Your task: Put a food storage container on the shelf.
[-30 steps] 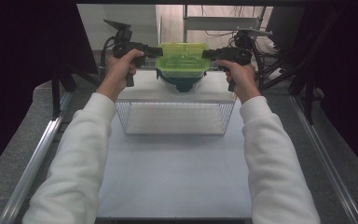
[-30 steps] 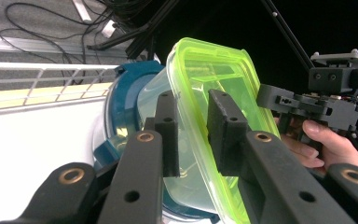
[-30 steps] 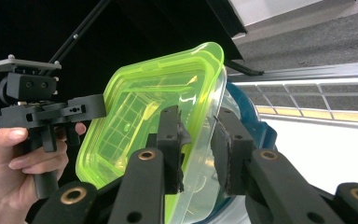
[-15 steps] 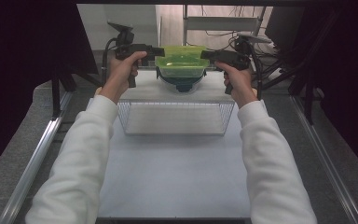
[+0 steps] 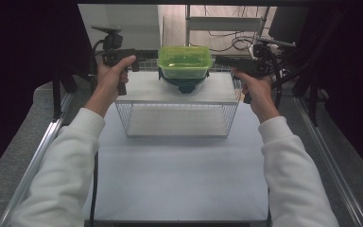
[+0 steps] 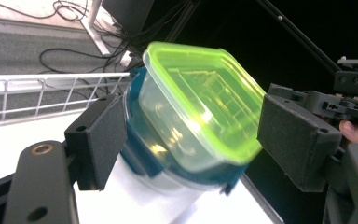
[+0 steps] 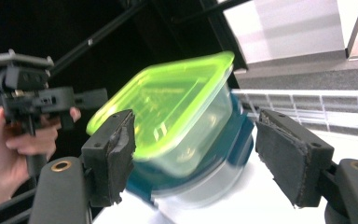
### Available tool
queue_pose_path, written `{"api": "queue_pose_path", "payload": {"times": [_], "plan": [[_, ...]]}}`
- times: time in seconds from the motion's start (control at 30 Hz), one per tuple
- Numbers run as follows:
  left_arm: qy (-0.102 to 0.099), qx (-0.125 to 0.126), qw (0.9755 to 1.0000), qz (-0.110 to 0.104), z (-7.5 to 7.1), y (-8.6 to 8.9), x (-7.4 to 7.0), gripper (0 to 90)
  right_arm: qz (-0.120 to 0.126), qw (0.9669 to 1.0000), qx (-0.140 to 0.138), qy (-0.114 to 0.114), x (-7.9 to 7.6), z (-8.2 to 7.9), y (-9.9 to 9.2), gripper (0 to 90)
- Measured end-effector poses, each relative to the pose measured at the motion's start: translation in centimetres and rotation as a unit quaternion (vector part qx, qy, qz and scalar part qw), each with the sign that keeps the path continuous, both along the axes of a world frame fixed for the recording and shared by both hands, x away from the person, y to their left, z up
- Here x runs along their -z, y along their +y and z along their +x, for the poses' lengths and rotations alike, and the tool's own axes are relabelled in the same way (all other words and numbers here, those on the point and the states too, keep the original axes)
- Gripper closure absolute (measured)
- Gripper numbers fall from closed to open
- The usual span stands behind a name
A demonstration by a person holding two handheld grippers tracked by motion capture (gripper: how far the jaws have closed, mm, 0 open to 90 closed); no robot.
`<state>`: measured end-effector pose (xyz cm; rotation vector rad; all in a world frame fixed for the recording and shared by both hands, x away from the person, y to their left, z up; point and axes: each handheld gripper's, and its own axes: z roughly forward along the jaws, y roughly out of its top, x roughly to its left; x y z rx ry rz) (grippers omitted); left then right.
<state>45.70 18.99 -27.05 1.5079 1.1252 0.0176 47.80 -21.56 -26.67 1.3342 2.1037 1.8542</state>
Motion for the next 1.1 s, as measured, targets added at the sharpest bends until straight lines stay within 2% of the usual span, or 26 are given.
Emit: {"api": "queue_pose_path", "payload": {"times": [0.13,0.17,0.2,0.23,0.27,0.43,0.47,0.6,0.63,0.67,0.73,0.8,0.83,0.87,0.9,0.93,1.0,1.03,1.07,1.1], "plan": [[-0.014,0.008,0.9999,0.005,-1.3,0.4,0.3,23.0,-0.036,0.9992,-0.009,-0.018,0.1,-1.4,-0.2,27.4],[-0.018,0.008,0.9998,0.008,-1.8,0.5,0.3,23.0,-0.036,0.9992,-0.009,-0.018,0.1,-1.4,-0.2,27.4],[-0.027,0.008,0.9994,0.021,-2.6,0.7,0.5,23.1,-0.046,0.9986,-0.012,-0.024,0.2,-2.0,-0.5,27.2],[-0.027,0.008,0.9994,0.021,-2.6,0.7,0.5,23.2,-0.048,0.9984,-0.014,-0.027,0.3,-2.3,-0.6,27.3],[-0.031,0.005,0.9991,0.027,-3.4,0.9,0.7,23.3,-0.049,0.9982,-0.015,-0.030,0.4,-2.7,-0.8,27.3],[-0.038,0.010,0.9989,0.027,-5.1,1.3,1.2,23.3,-0.055,0.9975,-0.024,-0.037,0.7,-3.8,-1.3,27.4],[-0.042,0.013,0.9986,0.031,-6.0,1.5,1.6,23.4,-0.061,0.9969,-0.026,-0.041,0.9,-4.4,-1.5,27.4],[-0.050,0.018,0.9975,0.047,-8.0,1.5,3.0,23.3,-0.073,0.9958,-0.030,-0.047,1.9,-5.6,-2.2,27.6],[-0.050,0.018,0.9975,0.047,-8.0,1.5,3.0,23.3,-0.080,0.9952,-0.031,-0.047,2.1,-6.0,-2.4,27.5],[-0.054,0.021,0.9968,0.055,-9.1,1.6,3.8,23.3,-0.087,0.9945,-0.031,-0.049,2.4,-6.3,-2.5,27.6],[-0.055,0.023,0.9966,0.056,-10.1,1.7,4.7,23.1,-0.097,0.9935,-0.032,-0.050,3.1,-7.1,-2.8,27.5],[-0.053,0.027,0.9966,0.057,-11.1,1.7,5.7,23.1,-0.099,0.9932,-0.035,-0.051,3.8,-7.9,-3.1,27.5],[-0.053,0.027,0.9966,0.057,-11.1,1.7,5.7,23.1,-0.099,0.9932,-0.035,-0.051,3.8,-7.9,-3.1,27.5],[-0.055,0.026,0.9961,0.064,-12.0,1.8,6.8,23.1,-0.105,0.9926,-0.038,-0.047,4.5,-8.8,-3.2,27.6],[-0.055,0.026,0.9961,0.064,-12.0,1.8,6.8,23.1,-0.105,0.9926,-0.038,-0.047,4.5,-8.8,-3.2,27.6],[-0.054,0.029,0.9956,0.071,-12.9,1.8,7.8,23.1,-0.114,0.9917,-0.042,-0.042,5.4,-9.6,-3.4,27.5],[-0.052,0.033,0.9951,0.078,-13.7,1.8,8.9,23.1,-0.127,0.9902,-0.044,-0.037,6.2,-10.5,-3.6,27.4],[-0.052,0.033,0.9951,0.078,-13.7,1.8,8.9,23.1,-0.127,0.9902,-0.044,-0.037,6.2,-10.5,-3.6,27.4],[-0.051,0.038,0.9940,0.090,-14.5,1.7,9.9,23.1,-0.135,0.9893,-0.046,-0.031,7.1,-11.6,-3.8,26.6],[-0.051,0.038,0.9940,0.090,-14.5,1.7,9.9,23.1,-0.139,0.9888,-0.046,-0.030,7.5,-12.1,-3.9,26.3]]}}
